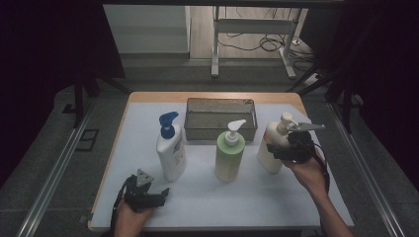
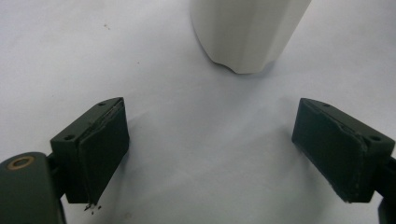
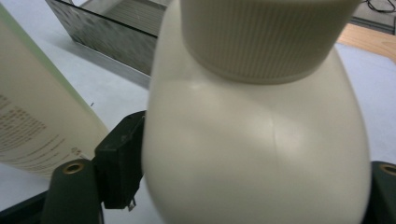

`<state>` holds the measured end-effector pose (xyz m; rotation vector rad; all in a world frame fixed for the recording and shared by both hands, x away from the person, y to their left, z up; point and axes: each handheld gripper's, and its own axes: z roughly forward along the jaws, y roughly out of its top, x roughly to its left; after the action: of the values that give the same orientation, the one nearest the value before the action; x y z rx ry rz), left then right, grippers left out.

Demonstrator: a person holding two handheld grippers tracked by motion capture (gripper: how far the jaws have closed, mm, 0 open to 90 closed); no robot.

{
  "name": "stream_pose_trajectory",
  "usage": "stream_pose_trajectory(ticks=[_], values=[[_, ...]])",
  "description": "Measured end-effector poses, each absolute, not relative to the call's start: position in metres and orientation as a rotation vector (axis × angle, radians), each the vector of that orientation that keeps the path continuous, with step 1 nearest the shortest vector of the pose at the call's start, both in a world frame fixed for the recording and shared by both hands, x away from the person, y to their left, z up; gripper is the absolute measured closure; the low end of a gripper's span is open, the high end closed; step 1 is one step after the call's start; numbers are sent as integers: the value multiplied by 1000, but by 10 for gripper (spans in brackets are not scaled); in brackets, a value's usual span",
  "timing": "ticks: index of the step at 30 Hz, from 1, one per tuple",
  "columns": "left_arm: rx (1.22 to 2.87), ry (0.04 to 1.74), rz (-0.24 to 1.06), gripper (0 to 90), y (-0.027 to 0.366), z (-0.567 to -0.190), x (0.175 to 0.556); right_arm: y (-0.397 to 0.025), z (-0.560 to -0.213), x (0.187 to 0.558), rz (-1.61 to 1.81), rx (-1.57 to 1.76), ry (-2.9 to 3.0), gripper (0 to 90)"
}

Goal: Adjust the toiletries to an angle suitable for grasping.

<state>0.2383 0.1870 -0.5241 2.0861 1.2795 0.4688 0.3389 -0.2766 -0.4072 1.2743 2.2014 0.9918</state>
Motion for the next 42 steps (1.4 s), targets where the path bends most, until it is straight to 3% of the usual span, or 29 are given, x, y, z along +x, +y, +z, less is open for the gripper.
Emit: stream_pose_trajectory(ticks=[11, 24, 42], values=[[2087, 1279, 469, 108, 187, -524, 238, -278, -408, 341, 1003, 1285, 2175, 356], [2087, 1279, 468, 108, 187, -524, 238, -275, -405, 331, 1000, 1235, 2151, 371], [2085, 1277, 470, 108, 187, -524, 239, -272, -366, 323, 1068, 1185, 2147, 372]])
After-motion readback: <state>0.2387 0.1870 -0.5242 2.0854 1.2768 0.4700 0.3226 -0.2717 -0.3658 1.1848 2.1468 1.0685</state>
